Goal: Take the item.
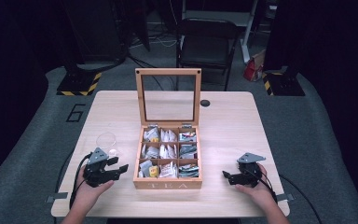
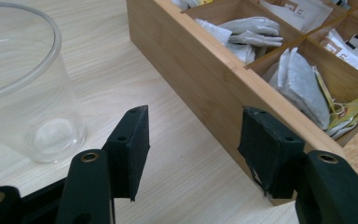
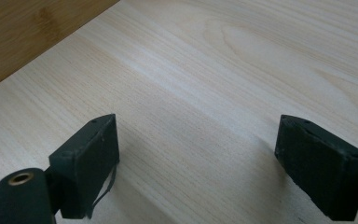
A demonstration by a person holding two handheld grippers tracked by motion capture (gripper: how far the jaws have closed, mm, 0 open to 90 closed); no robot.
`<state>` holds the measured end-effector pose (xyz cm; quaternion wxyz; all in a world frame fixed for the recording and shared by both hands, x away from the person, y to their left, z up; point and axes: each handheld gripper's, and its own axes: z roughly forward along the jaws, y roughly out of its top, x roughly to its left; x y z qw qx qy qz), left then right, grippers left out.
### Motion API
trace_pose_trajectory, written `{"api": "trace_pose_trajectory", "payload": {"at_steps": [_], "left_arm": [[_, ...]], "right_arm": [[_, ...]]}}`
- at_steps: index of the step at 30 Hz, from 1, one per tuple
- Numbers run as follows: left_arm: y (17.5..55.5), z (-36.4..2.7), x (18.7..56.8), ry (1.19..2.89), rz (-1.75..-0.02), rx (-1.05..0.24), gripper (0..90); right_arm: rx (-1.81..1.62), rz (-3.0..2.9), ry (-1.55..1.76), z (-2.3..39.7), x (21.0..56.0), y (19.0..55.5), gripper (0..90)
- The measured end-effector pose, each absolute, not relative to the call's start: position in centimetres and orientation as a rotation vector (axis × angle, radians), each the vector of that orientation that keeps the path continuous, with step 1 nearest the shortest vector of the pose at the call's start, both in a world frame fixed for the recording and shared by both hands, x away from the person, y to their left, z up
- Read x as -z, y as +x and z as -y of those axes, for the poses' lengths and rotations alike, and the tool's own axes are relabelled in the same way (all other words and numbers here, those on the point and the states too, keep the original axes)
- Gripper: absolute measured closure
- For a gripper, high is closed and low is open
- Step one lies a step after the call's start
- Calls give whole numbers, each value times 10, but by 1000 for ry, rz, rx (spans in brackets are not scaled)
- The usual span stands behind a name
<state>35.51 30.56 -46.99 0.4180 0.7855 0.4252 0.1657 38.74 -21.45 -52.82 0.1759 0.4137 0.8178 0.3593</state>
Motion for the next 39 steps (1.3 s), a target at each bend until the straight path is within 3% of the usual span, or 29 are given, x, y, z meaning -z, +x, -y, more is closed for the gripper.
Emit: {"api": "trace_pose_trajectory", "payload": {"at_steps": [39], "left_arm": [[372, -278, 443, 2008, -1014, -373, 470]], "right_arm": [[-1018, -2316, 1171, 215, 528, 387, 128]]}}
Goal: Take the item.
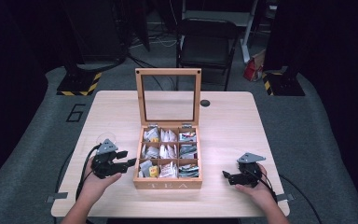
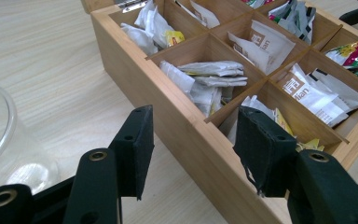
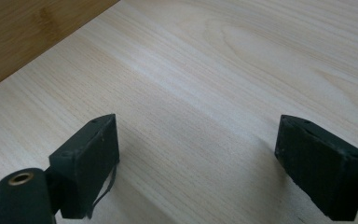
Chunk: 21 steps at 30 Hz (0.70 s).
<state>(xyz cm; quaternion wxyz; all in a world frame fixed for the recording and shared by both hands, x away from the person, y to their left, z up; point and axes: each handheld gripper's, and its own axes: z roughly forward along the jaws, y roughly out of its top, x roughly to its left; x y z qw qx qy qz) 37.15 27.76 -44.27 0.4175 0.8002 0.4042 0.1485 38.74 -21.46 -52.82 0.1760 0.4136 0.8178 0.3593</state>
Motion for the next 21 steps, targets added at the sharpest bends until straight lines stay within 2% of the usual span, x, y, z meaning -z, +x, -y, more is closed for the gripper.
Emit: {"api": "trace_pose_trajectory", "payload": {"at_steps": [21], "left_arm": [[376, -259, 437, 2027, -959, -324, 515]], "right_arm": [[-1018, -2316, 1172, 215, 528, 387, 128]]}}
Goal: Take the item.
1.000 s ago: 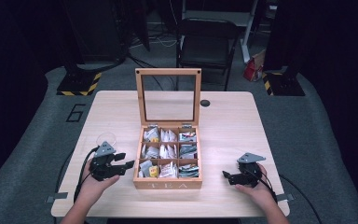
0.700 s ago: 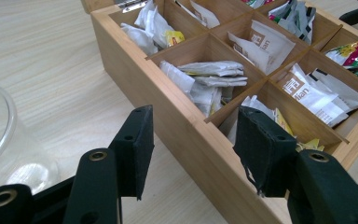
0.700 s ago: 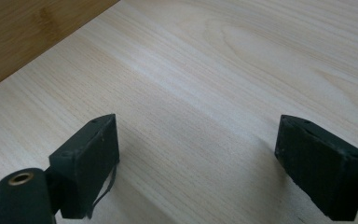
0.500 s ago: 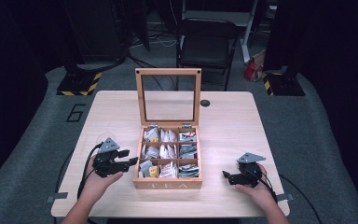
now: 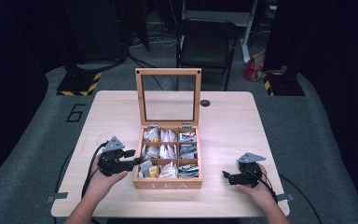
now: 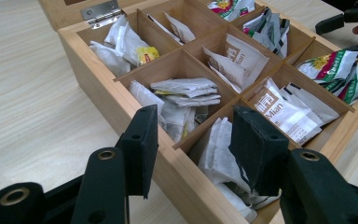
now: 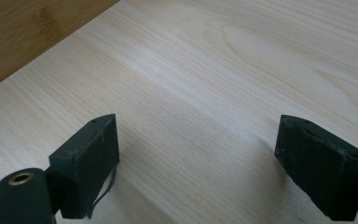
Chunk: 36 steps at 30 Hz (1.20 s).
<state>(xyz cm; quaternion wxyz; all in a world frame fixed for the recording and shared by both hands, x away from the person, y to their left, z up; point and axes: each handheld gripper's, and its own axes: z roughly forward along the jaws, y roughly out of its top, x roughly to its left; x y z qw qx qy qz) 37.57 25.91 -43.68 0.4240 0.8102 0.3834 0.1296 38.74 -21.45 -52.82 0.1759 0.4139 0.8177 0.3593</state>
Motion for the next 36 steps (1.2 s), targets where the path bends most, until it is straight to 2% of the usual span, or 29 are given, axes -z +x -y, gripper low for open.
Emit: {"api": "trace_pose_trajectory", "payload": {"at_steps": [10, 36], "left_arm": [[375, -249, 442, 2024, -944, -294, 517], [376, -238, 454, 2044, -941, -236, 590]], "right_arm": [[-1018, -2316, 1171, 215, 528, 387, 128], [-1018, -2316, 1172, 215, 528, 387, 128]]}}
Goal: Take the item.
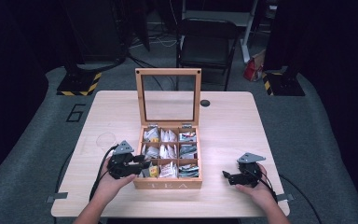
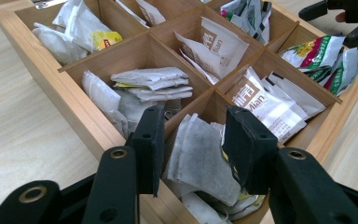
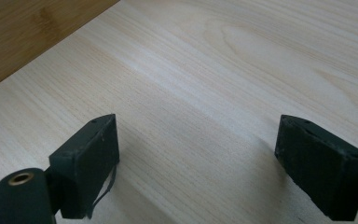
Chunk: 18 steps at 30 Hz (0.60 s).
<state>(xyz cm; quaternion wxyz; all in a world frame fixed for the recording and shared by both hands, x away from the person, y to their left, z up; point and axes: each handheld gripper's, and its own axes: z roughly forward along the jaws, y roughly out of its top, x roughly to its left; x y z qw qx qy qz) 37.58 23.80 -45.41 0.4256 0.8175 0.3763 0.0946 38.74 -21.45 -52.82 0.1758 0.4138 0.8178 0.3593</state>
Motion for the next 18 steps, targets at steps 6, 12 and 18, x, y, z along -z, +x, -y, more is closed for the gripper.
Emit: {"api": "trace_pose_trajectory", "payload": {"at_steps": [6, 12, 18], "left_arm": [[374, -238, 455, 2041, -933, -215, 637], [372, -238, 454, 2026, -919, -204, 696], [370, -240, 453, 2033, -900, -211, 745]], "right_arm": [[-1018, -2316, 1171, 215, 528, 387, 128], [-1018, -2316, 1172, 215, 528, 387, 128], [-1018, -2316, 1172, 215, 528, 387, 128]]}}
